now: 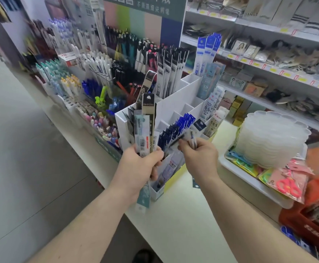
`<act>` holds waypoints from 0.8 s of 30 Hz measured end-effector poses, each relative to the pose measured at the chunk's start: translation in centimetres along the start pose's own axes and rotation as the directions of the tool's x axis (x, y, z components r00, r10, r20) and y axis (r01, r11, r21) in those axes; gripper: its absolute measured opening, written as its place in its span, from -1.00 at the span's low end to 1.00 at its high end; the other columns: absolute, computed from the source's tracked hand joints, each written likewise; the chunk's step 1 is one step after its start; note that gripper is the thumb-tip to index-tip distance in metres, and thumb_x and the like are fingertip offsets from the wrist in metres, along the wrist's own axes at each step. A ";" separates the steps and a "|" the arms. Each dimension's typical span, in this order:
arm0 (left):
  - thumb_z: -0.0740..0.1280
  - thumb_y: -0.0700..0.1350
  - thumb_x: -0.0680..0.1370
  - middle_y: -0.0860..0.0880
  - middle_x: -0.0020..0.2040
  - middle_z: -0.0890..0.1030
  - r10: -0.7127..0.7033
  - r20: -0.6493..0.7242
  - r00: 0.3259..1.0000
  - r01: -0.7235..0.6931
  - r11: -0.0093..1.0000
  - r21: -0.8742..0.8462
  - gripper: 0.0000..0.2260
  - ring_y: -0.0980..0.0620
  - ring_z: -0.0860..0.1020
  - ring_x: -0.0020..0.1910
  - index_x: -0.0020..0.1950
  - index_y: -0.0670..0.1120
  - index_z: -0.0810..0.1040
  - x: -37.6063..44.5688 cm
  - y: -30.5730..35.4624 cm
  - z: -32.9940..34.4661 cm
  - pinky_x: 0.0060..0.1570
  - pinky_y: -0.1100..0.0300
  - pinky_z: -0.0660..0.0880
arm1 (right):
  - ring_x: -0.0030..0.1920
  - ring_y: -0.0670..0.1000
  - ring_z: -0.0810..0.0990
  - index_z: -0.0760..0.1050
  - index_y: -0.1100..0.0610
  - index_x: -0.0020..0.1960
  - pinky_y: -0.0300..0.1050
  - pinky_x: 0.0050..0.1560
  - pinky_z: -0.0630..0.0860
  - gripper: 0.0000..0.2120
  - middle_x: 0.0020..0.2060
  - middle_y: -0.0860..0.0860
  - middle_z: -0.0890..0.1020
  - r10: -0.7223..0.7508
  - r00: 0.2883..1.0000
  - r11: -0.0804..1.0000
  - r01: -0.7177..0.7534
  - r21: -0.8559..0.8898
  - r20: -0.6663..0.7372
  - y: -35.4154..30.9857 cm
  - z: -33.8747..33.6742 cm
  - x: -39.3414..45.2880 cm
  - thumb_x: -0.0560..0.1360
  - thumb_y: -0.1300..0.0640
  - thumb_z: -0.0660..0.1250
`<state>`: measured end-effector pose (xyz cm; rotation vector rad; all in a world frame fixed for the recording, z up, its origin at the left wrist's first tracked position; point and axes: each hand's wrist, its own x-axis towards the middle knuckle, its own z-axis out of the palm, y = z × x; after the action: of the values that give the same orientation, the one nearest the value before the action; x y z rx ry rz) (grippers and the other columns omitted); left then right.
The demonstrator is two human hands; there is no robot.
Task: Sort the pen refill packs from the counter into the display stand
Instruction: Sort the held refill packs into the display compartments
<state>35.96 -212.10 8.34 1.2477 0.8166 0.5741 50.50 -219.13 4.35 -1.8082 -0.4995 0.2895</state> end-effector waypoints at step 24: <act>0.38 -0.23 0.54 0.00 -0.43 0.52 -0.008 0.050 0.999 0.007 1.000 0.022 -0.96 0.03 0.40 -0.50 -0.02 -0.19 0.58 0.8 -0.1 1.7 -0.45 0.18 0.43 | -0.32 0.07 0.52 0.54 0.12 -0.30 -0.09 -0.31 0.47 -0.77 -0.39 0.03 0.59 -0.026 0.969 0.836 0.155 -0.526 0.244 0.4 2.3 0.6 0.51 0.07 0.37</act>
<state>37.82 -212.53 8.21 1.2741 0.7874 0.5275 50.11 -217.03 3.30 -2.3074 -0.8996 0.3118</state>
